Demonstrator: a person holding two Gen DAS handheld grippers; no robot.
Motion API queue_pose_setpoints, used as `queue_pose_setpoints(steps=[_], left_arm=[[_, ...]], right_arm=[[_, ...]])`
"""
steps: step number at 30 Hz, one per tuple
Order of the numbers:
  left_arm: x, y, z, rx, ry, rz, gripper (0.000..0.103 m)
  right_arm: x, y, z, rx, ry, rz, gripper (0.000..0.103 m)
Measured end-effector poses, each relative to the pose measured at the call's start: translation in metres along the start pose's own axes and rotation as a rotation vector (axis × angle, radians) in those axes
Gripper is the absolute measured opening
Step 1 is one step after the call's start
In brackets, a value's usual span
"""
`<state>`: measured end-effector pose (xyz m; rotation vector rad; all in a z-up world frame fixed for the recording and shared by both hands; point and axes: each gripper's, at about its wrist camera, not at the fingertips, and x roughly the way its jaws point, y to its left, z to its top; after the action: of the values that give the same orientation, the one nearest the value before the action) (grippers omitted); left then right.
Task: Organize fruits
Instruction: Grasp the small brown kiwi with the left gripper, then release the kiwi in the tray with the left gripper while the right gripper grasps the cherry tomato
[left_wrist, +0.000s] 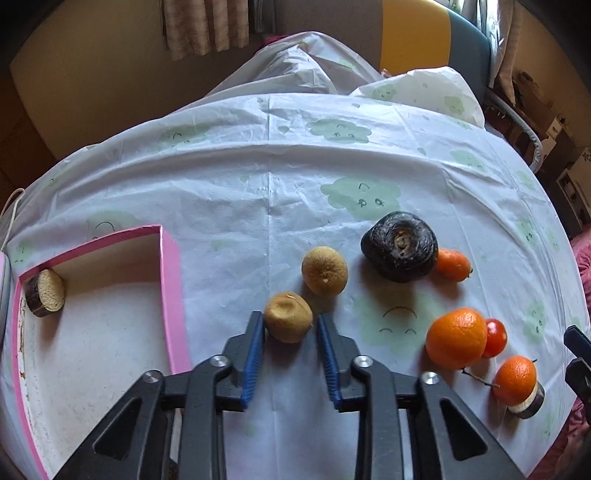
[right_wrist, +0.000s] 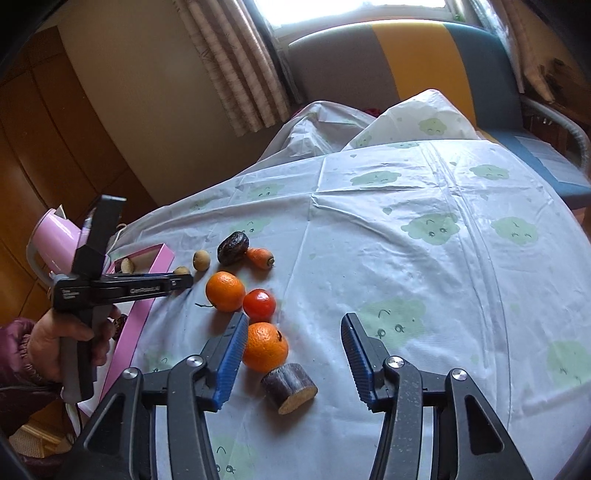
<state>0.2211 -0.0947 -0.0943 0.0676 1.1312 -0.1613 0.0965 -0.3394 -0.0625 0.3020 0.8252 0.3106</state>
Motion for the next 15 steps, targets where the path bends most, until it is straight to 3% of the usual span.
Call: queue_pose_setpoints(steps=[7,15], left_arm=[[-0.039,-0.004,-0.018,-0.005,-0.074,-0.056,0.025],[-0.086,0.009,-0.048,-0.060,-0.125,-0.164,0.025]], right_arm=[[0.026,0.019,0.015,-0.088,0.079,0.017,0.039],[0.066,0.040,0.025,-0.184,0.209,-0.046,0.039]])
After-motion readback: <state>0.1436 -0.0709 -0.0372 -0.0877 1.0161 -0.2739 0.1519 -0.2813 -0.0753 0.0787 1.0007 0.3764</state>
